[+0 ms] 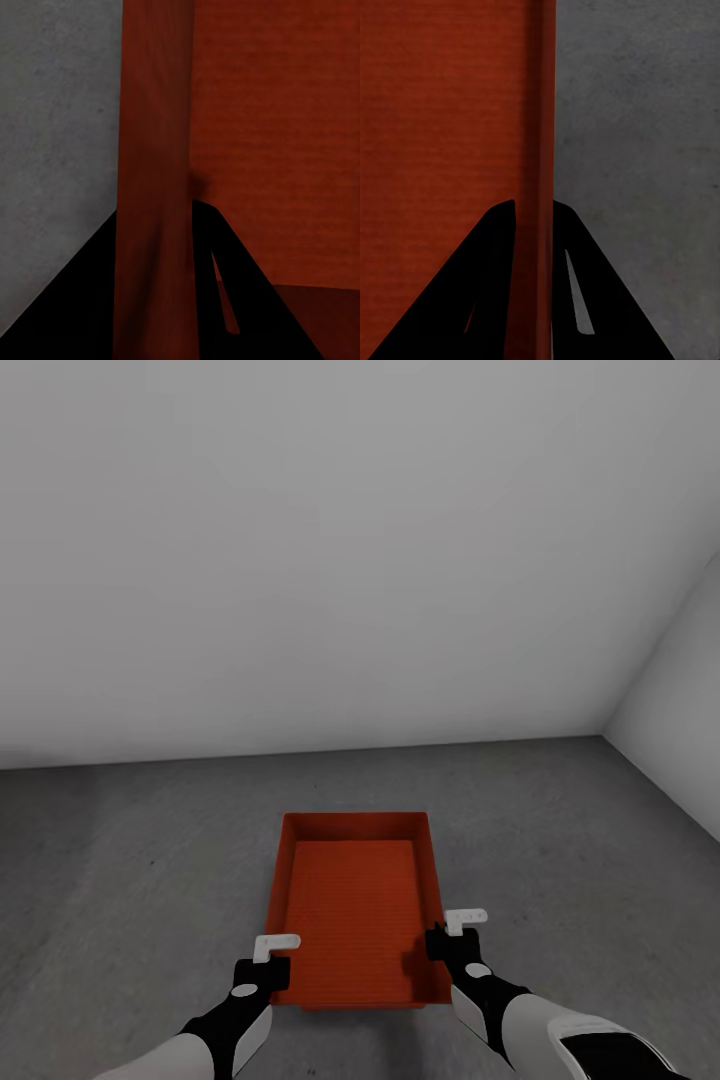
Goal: Move the two storage containers from the living room to the garage. In the garage, place one container on the floor and stack the other container on top of it (either order is fine).
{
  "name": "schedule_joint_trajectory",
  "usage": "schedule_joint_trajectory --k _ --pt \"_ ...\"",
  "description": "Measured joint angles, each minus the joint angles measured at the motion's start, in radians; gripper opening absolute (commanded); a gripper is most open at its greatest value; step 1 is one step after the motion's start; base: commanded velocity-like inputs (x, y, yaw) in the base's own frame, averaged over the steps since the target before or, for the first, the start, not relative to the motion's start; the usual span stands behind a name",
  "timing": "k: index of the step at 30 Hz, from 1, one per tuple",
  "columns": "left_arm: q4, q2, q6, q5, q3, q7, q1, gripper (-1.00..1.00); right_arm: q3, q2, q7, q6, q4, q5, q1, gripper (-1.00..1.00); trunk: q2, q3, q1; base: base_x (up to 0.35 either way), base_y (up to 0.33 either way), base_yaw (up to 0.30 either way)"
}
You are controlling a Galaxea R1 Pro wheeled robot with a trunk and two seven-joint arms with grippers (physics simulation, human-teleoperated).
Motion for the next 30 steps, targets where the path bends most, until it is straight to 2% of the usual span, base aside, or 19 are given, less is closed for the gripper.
schedule_joint_trajectory --k 8,30 --pt "-0.001 0.001 -0.001 -0.001 0.001 -0.001 0.000 -1.00 0.000 0.001 -0.001 -0.002 0.000 0.000 0.000 -1.00 -0.056 -0.025 0.031 0.000 0.000 0.000" --pt "-0.001 0.001 -0.002 -0.001 0.000 -0.001 0.000 -1.00 0.000 0.000 0.000 -0.003 0.000 0.000 0.000 -1.00 -0.056 -0.025 0.031 0.000 0.000 0.000"
